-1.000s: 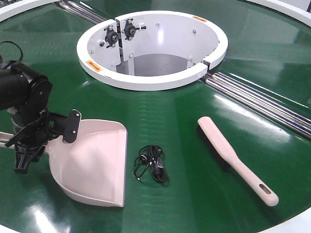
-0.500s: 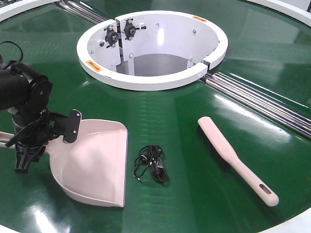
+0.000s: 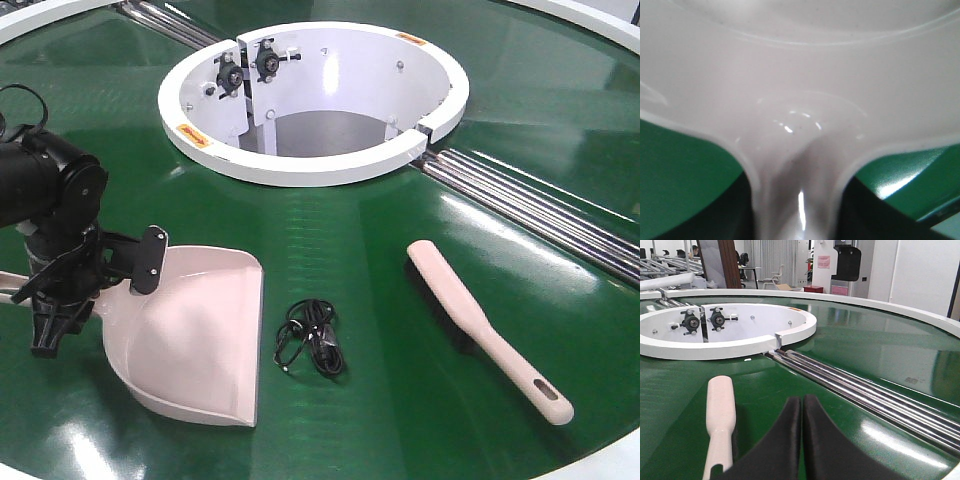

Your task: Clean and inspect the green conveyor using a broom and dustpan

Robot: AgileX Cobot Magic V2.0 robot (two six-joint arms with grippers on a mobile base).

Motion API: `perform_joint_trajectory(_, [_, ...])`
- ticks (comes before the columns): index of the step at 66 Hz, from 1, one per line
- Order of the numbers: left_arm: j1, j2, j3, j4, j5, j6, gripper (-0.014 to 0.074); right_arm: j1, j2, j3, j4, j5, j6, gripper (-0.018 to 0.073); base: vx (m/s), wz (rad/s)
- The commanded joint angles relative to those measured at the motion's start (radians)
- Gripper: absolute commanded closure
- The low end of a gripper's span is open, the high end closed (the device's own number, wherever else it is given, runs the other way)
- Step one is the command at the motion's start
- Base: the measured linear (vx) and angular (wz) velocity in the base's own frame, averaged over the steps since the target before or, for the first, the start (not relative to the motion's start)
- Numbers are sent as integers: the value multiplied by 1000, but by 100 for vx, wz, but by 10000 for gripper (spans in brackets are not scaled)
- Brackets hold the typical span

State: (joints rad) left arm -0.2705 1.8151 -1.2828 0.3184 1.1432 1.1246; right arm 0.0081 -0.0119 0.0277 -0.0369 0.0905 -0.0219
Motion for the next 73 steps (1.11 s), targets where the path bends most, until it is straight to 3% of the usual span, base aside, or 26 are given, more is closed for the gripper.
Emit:
perform_joint_trajectory(1, [-11, -40, -28, -2, -4, -5, 602, -5, -10, 4, -5, -70, -1, 568, 0, 0])
perform_joint_trajectory(12, [-11, -40, -28, -2, -4, -5, 602, -5, -10, 2, -5, -74, 0, 568, 0, 0])
perform_joint_trajectory(23, [-11, -40, -28, -2, -4, -5, 602, -5, -10, -19, 10, -231, 22, 568, 0, 0])
perform_joint_trajectory(29, [-11, -40, -28, -2, -4, -5, 602, -5, 1, -85, 11, -246, 22, 568, 0, 0])
perform_joint_trajectory(55, [-11, -40, -28, -2, -4, -5, 602, -5, 418, -489, 42, 228, 58, 568, 0, 0])
perform_joint_trajectory(73, [-11, -40, -28, -2, -4, -5, 602, -5, 624, -520, 51, 243, 55, 567, 0, 0])
